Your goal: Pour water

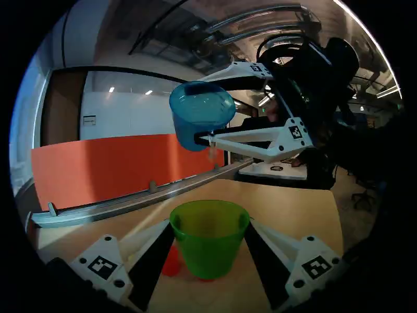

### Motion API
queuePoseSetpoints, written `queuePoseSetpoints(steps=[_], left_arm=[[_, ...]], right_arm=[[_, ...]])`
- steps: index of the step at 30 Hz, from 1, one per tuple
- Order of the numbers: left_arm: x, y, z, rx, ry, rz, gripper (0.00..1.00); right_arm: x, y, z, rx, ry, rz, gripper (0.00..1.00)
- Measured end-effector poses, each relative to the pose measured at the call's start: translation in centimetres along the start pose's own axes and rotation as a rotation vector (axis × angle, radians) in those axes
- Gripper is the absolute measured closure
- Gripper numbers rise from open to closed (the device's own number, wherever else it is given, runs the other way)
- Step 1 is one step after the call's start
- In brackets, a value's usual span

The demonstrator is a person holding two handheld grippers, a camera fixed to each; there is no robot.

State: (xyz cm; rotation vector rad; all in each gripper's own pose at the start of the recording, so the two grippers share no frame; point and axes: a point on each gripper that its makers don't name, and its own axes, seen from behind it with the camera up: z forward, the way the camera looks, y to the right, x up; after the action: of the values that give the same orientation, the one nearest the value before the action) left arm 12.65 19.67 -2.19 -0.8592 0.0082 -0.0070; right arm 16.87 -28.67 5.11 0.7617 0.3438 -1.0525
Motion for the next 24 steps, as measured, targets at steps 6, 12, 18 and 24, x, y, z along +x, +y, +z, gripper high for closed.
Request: queuePoseSetpoints(steps=[6, 12, 18, 24], left_arm=[[0.12, 0.08, 0.05, -0.002, 0.002, -0.001, 0.13], [-0.04, 0.08, 0.02, -0.004, 0.001, -0.001, 0.13], [-0.09, 0.1, 0.0, -0.005, 0.001, -0.002, 0.13], [-0.05, 0.11, 0.0, -0.006, 0.002, -0.001, 0.13]], right_arm=[[-0.16, 0.12, 0.22, -0.005, -0.004, -0.041, 0.09], [-0.25, 0.32, 0.31, -0.012, -0.007, -0.064, 0.09], [-0.32, 0.55, 0.51, -0.022, -0.008, -0.096, 0.09], [-0.23, 0.76, 0.67, -0.027, -0.008, -0.124, 0.09]])
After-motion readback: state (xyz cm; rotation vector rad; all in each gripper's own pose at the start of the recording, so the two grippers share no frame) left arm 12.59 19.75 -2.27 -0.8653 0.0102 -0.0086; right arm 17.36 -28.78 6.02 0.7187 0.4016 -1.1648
